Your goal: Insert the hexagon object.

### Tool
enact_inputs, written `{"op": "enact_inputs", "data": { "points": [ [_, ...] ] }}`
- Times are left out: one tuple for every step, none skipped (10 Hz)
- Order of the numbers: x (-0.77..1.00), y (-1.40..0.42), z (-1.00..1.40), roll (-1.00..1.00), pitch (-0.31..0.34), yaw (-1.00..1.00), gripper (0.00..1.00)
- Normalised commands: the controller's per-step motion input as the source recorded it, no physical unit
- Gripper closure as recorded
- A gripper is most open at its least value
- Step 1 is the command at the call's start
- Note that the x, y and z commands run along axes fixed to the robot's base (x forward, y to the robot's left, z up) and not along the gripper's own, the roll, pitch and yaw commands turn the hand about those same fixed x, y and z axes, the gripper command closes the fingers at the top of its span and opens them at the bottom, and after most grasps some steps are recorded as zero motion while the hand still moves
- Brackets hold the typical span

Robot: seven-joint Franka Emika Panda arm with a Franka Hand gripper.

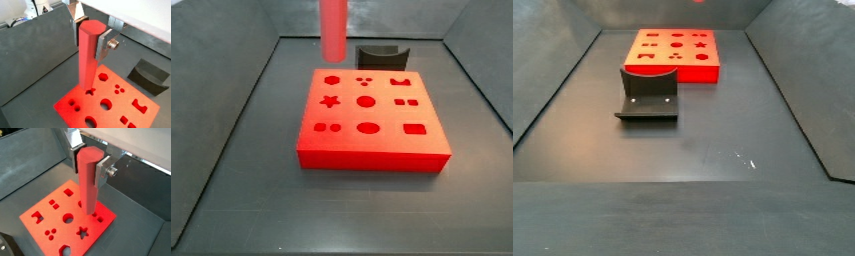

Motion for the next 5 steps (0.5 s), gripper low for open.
{"op": "enact_inputs", "data": {
  "points": [
    [0.06,0.13,0.00,0.00,0.026,0.01,1.00],
    [0.16,0.52,-0.02,0.00,0.017,0.39,1.00],
    [0.00,0.53,0.00,0.00,0.000,0.55,1.00],
    [0.00,0.54,0.00,0.00,0.000,0.55,1.00],
    [0.00,0.55,0.00,0.00,0.000,0.57,1.00]
  ]
}}
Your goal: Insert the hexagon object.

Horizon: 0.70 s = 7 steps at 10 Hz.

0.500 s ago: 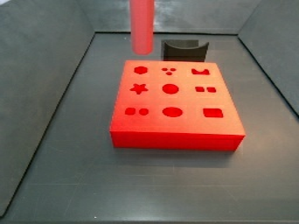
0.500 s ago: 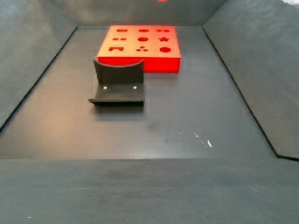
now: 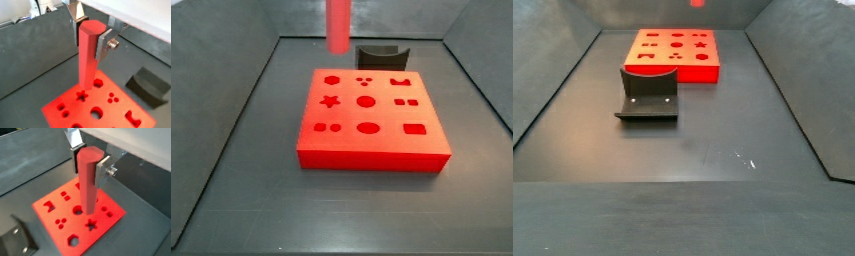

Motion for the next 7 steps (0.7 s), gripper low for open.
{"op": "enact_inputs", "data": {
  "points": [
    [-0.04,0.49,0.00,0.00,0.004,0.69,1.00],
    [-0.07,0.47,-0.03,0.00,0.000,0.73,1.00],
    [-0.04,0.48,-0.03,0.00,0.000,0.69,1.00],
    [-0.03,0.47,-0.05,0.00,0.000,0.70,1.00],
    [-0.03,0.44,-0.08,0.00,0.000,0.74,1.00],
    [-0.05,0.39,-0.17,0.00,0.000,0.79,1.00],
    [0.00,0.34,-0.25,0.00,-0.021,0.77,1.00]
  ]
}}
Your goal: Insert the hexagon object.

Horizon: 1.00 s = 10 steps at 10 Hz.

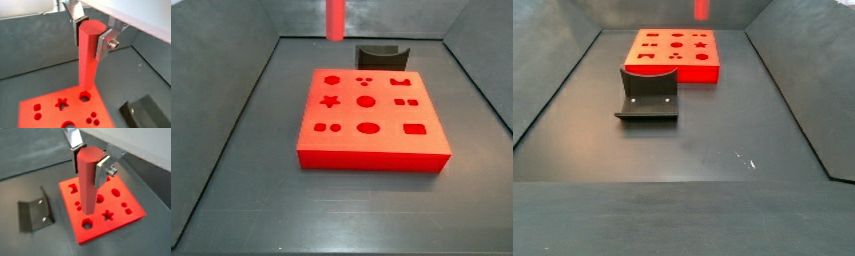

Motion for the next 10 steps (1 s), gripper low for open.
{"op": "enact_inputs", "data": {
  "points": [
    [0.00,0.29,-0.28,0.00,-0.046,0.77,1.00],
    [0.20,0.17,-0.27,0.00,-0.126,0.65,1.00],
    [0.00,-0.06,-0.06,-0.04,-0.110,0.00,1.00],
    [0.00,-0.14,-0.33,0.00,-0.127,0.18,1.00],
    [0.00,-0.12,-0.45,0.06,-0.151,0.17,1.00],
    [0.00,-0.03,-0.58,0.17,-0.166,0.32,1.00],
    [0.00,0.00,-0.52,0.07,-0.146,0.30,1.00],
    [0.00,0.00,-0.40,0.05,-0.113,0.27,1.00],
    [0.00,-0.04,-0.39,0.07,-0.090,0.16,1.00],
    [0.02,-0.18,-0.47,0.11,-0.114,0.00,1.00]
  ]
}}
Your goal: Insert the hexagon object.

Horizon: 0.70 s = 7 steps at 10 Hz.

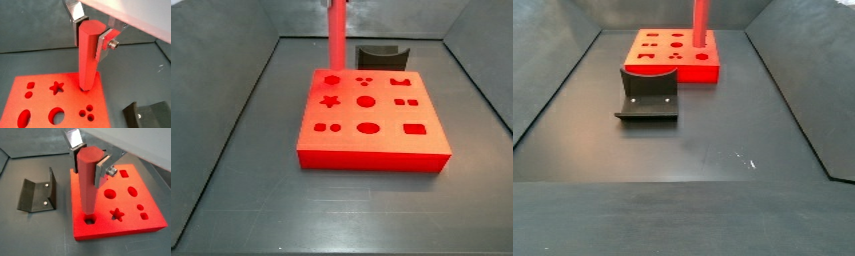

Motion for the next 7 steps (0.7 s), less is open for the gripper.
{"op": "enact_inputs", "data": {
  "points": [
    [0.05,-0.10,-0.37,0.16,-0.044,-0.16,1.00],
    [0.00,-0.01,-0.26,0.19,0.000,-0.22,1.00],
    [0.00,0.00,-0.17,0.18,0.000,-0.19,1.00],
    [-0.18,0.00,-0.15,0.16,0.016,-0.24,1.00],
    [-0.25,0.00,-0.06,0.09,0.000,-0.19,1.00],
    [-0.14,-0.03,-0.09,0.04,-0.006,-0.06,1.00],
    [-0.09,-0.03,-0.11,0.04,-0.014,-0.01,1.00]
  ]
}}
